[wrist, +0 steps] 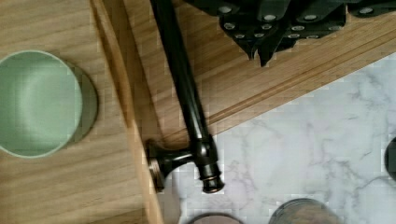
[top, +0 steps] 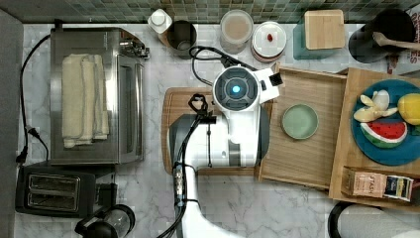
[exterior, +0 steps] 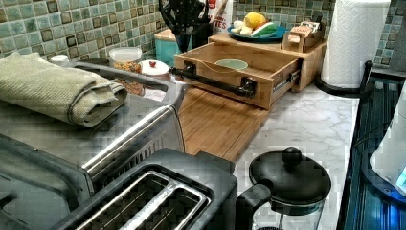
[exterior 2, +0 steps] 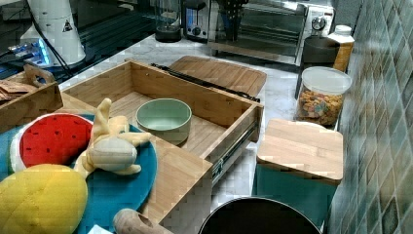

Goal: Close the drawer.

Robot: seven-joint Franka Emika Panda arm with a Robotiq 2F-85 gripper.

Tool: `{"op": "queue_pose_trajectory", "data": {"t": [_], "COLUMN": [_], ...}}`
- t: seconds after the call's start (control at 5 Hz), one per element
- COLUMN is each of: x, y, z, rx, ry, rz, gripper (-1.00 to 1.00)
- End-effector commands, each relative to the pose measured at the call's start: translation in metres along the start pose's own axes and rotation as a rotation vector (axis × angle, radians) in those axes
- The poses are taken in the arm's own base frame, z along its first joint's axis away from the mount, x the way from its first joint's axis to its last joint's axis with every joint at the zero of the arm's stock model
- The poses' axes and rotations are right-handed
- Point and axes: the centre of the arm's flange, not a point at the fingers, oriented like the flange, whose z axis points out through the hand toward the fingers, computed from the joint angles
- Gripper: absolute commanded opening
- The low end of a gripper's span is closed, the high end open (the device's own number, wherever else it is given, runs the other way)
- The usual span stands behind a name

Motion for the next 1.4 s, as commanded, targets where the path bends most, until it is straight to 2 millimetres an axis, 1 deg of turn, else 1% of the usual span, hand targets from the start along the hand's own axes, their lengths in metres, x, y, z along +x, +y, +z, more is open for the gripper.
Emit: {"op": "queue_pose_trajectory", "data": {"t": [0.2, 0.4, 0.6, 1.0, 1.2, 1.4], "x": [-0.003, 0.001, -0.003, -0.004, 0.002, 0.014], "y": [-0.036, -0.038, -0.034, -0.027, -0.019, -0.01], "z": [0.052, 0.072, 0.082, 0.08, 0.082, 0.087], "rx": [-0.072, -0.107, -0.113, -0.124, -0.132, -0.159], "ry": [0.011, -0.003, 0.022, 0.066, 0.046, 0.004], "rz": [-0.201, -0.191, -0.19, -0.21, -0.235, -0.228], "gripper": [-1.0, -1.0, -1.0, -1.0, -1.0, -1.0]}}
